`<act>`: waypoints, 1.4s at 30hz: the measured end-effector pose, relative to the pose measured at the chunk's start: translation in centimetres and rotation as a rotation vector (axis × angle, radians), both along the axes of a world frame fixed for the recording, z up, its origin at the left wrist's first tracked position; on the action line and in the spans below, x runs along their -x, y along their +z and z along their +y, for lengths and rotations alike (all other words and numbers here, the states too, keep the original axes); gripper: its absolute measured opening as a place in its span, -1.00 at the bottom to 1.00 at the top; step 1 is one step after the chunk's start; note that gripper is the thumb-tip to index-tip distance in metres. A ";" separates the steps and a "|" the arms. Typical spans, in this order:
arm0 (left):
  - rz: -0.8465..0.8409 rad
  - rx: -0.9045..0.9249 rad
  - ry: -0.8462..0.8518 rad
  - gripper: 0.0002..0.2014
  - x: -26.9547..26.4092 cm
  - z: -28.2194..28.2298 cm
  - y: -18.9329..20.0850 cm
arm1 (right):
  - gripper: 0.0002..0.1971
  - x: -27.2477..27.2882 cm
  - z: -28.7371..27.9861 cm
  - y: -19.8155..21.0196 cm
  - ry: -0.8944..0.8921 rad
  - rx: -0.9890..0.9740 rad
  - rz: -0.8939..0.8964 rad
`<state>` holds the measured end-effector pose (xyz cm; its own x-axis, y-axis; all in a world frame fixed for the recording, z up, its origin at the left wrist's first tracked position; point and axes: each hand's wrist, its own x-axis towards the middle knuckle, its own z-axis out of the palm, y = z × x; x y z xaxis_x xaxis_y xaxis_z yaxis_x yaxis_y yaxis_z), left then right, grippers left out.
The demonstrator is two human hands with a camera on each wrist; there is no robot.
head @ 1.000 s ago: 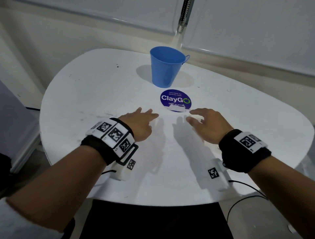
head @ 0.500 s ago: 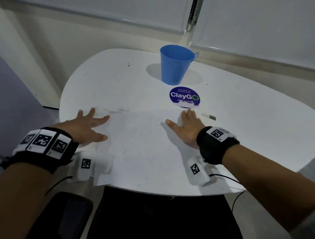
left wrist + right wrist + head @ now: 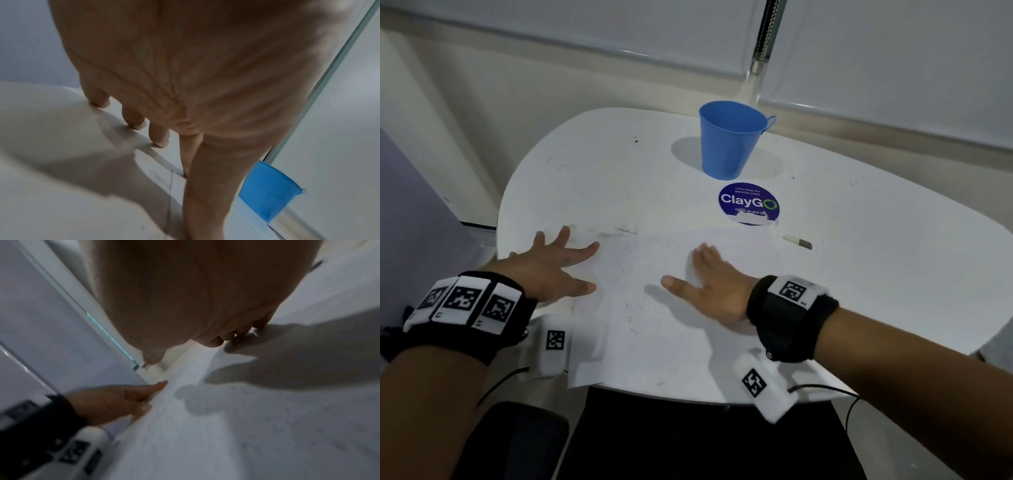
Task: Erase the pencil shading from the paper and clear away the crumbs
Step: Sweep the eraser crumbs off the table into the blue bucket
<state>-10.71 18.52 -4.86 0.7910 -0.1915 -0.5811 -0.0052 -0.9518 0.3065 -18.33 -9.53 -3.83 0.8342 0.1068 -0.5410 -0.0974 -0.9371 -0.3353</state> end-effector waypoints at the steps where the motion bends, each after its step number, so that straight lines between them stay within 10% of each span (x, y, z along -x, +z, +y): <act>1: 0.001 0.000 0.001 -0.21 0.0 0.0 0.0 | 0.04 -0.1 -0.3 0.4 -0.001 -0.022 -0.006; 6: -0.002 -0.017 -0.011 -0.21 0.1 -0.2 0.1 | 0.03 -3.3 -4.5 0.6 -0.317 0.130 -0.134; 11: -0.006 -0.006 0.002 -0.21 0.1 -0.2 0.1 | 0.04 0.3 -0.2 0.3 0.005 0.002 0.011; 17: 0.002 0.008 0.008 -0.19 -0.1 -0.1 -0.2 | 0.07 -2.4 -4.2 0.5 -0.280 0.163 -0.110; 22: 0.006 0.025 0.010 -0.20 -0.3 0.2 -0.3 | 0.05 0.7 1.2 0.3 0.024 -0.052 0.007; 28: 0.011 0.031 0.015 -0.19 -0.2 0.2 -0.3 | 0.08 -1.4 -4.1 -0.2 -0.324 0.184 -0.105; 33: 0.005 0.010 0.003 -0.18 -0.5 0.2 -0.3 | 0.07 2.3 1.4 0.8 -0.043 -0.034 0.060; 39: -0.005 -0.002 0.003 -0.18 -0.2 -0.1 -0.2 | 0.07 0.5 -3.8 1.1 -0.368 0.142 -0.056; 42: -0.014 -0.010 0.005 -0.19 0.2 -0.5 0.3 | 0.13 1.7 -1.2 0.2 -0.261 0.168 -0.054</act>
